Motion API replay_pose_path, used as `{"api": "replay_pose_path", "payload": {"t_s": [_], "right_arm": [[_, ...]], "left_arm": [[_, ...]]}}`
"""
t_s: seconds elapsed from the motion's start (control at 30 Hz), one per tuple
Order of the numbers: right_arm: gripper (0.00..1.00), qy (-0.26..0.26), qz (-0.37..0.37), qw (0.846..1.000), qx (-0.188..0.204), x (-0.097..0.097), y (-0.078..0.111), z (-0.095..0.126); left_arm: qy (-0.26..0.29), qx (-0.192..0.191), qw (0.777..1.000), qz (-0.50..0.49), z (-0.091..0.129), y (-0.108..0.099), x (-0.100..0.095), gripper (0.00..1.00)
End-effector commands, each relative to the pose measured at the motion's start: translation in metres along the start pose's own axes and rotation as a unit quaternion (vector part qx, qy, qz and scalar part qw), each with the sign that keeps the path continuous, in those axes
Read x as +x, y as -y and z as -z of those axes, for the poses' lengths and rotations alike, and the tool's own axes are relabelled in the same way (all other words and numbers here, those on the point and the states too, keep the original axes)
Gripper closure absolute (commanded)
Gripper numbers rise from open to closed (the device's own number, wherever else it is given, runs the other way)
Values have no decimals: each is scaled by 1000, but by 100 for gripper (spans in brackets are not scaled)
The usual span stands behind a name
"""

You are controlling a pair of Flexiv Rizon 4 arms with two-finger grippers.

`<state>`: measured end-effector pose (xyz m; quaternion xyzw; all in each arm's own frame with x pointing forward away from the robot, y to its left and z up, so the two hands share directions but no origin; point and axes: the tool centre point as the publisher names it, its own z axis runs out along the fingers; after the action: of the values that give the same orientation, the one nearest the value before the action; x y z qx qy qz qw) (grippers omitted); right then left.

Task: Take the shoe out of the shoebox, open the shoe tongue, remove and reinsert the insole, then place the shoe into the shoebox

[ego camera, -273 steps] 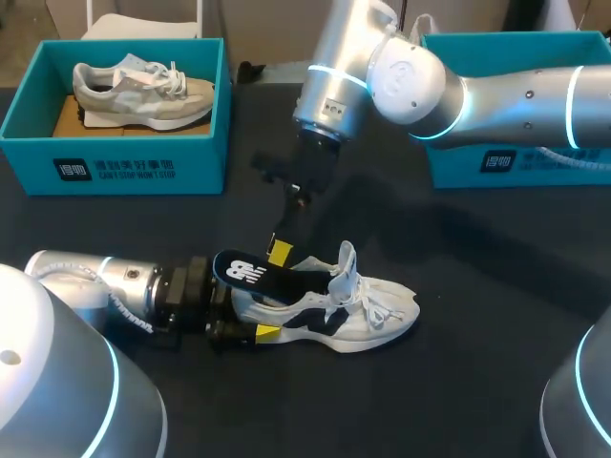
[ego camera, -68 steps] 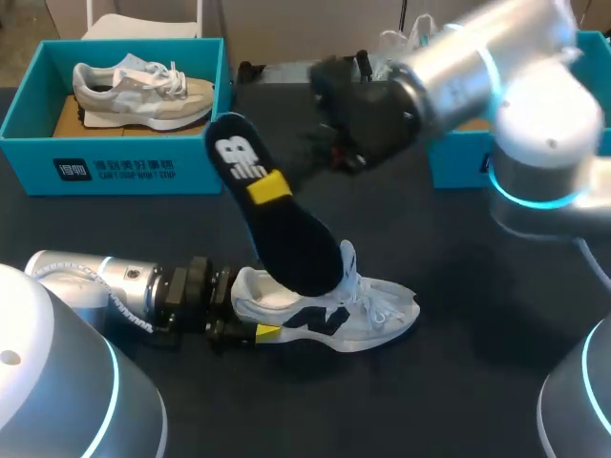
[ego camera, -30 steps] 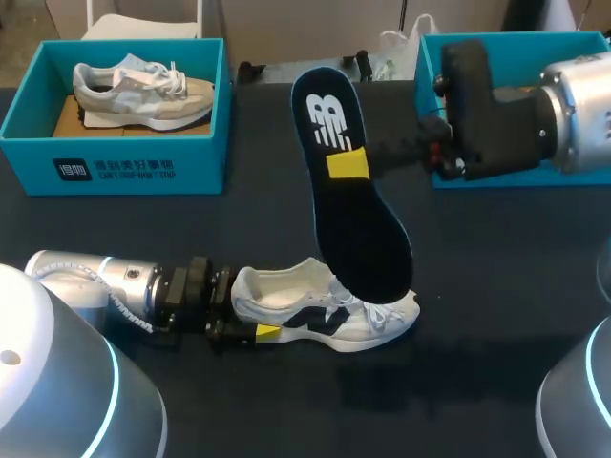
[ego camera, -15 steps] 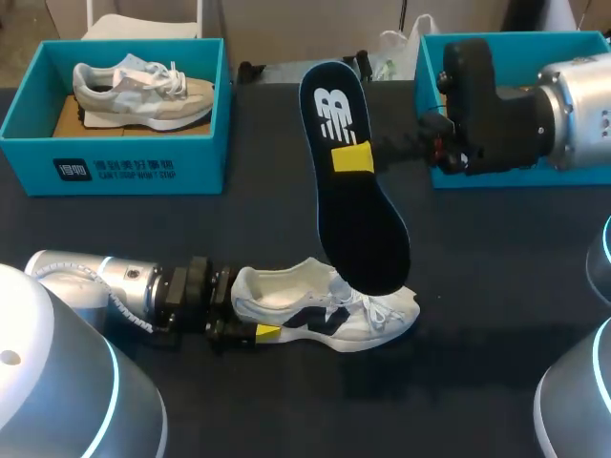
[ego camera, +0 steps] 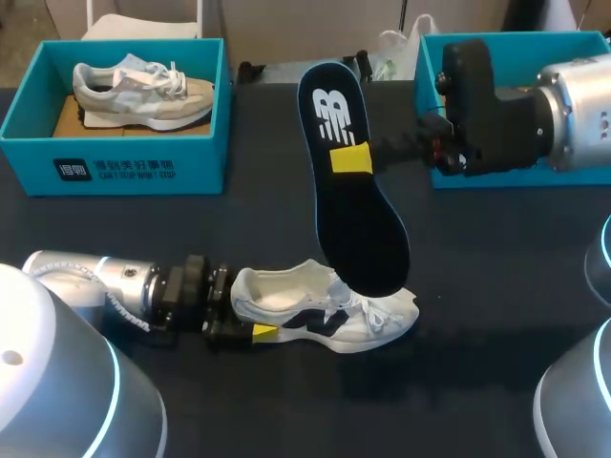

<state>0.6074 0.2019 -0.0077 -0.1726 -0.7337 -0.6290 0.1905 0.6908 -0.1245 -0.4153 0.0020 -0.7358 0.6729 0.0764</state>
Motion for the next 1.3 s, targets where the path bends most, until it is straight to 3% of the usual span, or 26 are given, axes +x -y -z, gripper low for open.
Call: {"api": "replay_pose_path", "payload": {"t_s": [0.03,0.33,0.43,0.87,1.0,1.1,1.17,1.3], "right_arm": [[100,1,-1,1000,1,-1,-1,-3],[100,1,-1,1000,1,-1,-1,-3],[100,1,-1,1000,1,-1,-1,-3],[100,1,-1,1000,1,-1,-1,-3],[100,1,-1,1000,1,-1,-1,-3],[100,1,-1,1000,1,-1,-1,-3],[100,1,-1,1000,1,-1,-1,-3],[100,1,-1,1000,1,-1,-1,-3]], "left_arm": [[-6,-10,1000,1,14,4,2,0],[-7,-68,998,7,37,-1,5,0],[-1,-132,991,4,49,-2,5,0],[-1,-132,991,4,49,-2,5,0],[3,-145,989,10,63,0,1,0],[-5,-196,981,2,73,12,-1,0],[-1,-273,962,-16,77,18,-3,0],[-1,-273,962,-16,77,18,-3,0]]}}
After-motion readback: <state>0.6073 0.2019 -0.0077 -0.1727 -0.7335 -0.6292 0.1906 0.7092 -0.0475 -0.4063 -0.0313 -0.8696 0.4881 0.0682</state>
